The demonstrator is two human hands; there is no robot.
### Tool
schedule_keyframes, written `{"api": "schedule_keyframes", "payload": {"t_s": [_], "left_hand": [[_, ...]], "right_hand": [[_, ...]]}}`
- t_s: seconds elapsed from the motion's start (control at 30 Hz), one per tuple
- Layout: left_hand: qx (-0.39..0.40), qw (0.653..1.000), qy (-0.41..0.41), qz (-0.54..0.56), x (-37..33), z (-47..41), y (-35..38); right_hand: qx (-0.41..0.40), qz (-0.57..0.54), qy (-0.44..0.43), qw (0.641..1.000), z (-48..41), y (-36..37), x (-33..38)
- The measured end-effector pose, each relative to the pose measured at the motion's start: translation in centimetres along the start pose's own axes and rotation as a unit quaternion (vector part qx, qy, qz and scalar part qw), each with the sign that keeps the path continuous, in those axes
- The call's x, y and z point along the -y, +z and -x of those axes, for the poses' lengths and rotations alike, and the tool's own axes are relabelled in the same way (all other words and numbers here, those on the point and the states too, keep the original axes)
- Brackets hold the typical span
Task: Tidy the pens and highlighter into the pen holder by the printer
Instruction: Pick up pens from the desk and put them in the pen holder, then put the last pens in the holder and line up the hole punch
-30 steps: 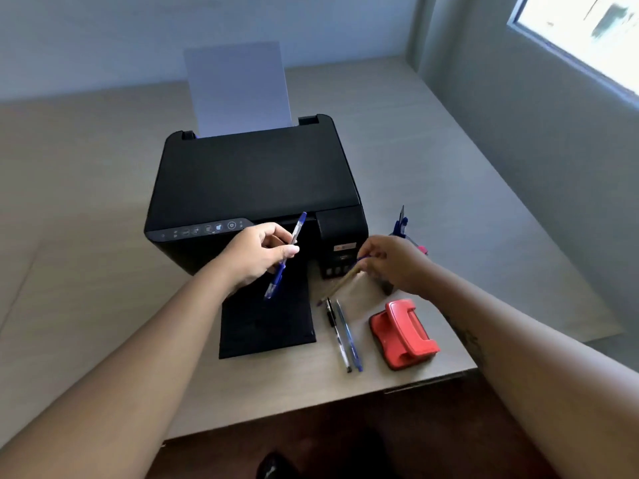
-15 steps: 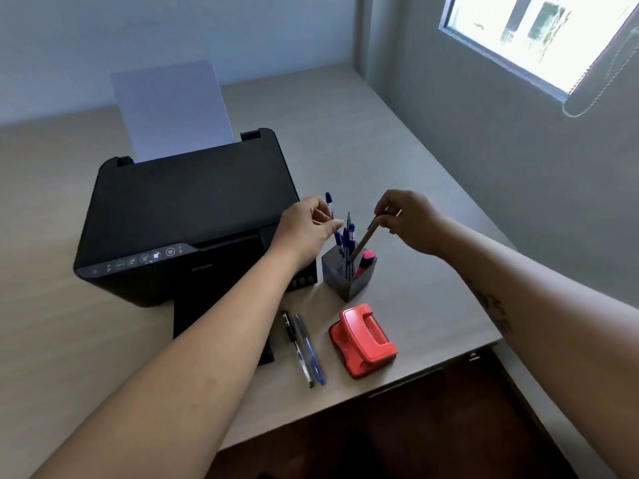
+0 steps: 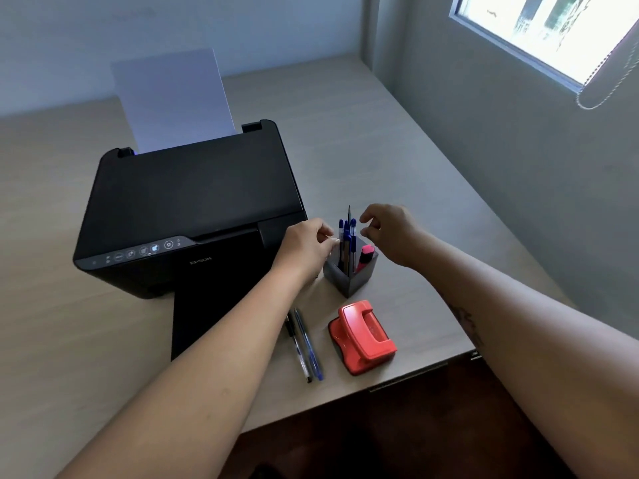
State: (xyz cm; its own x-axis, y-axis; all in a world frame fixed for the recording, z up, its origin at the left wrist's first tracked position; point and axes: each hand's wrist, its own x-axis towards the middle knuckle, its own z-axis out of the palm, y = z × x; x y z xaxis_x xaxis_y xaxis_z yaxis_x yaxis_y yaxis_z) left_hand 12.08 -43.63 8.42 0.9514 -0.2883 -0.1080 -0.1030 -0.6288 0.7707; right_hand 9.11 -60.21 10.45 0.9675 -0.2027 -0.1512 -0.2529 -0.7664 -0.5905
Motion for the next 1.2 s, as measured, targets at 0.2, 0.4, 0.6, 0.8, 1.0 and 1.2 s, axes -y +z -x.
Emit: {"api": "schedule_keyframes", "payload": {"t_s": [0.2, 0.4, 0.6, 0.8, 1.0, 1.2], "left_hand": [[-0.042, 0.996, -0.052, 0.05, 1.8, 3.3, -1.6], [-0.062, 0.984, -0.137, 0.091, 4.8, 7.7, -0.3], [-0.084, 0.974, -0.192, 0.087, 8.0, 12.1, 1.7], [-0.073, 0.965, -0.243, 0.061, 11.0, 15.7, 3.8], [-0.102, 0.946, -0.299, 0.07, 12.3, 15.8, 5.5], [-0.109, 0.939, -0.319, 0.073, 12.9, 15.6, 6.5]], "right_hand": [[-0.006, -0.023, -0.025, 0.999, 2.1, 1.2, 1.8], [0.012, -0.069, -0.029, 0.997, 5.1, 5.9, 3.1], [0.04, -0.049, 0.004, 0.998, 8.6, 10.4, 2.9], [0.07, -0.017, 0.049, 0.996, 11.0, 14.1, 2.6], [0.08, 0.028, 0.091, 0.992, 11.7, 17.2, 1.7], [0.082, 0.031, 0.111, 0.99, 10.9, 18.5, 0.8]]}}
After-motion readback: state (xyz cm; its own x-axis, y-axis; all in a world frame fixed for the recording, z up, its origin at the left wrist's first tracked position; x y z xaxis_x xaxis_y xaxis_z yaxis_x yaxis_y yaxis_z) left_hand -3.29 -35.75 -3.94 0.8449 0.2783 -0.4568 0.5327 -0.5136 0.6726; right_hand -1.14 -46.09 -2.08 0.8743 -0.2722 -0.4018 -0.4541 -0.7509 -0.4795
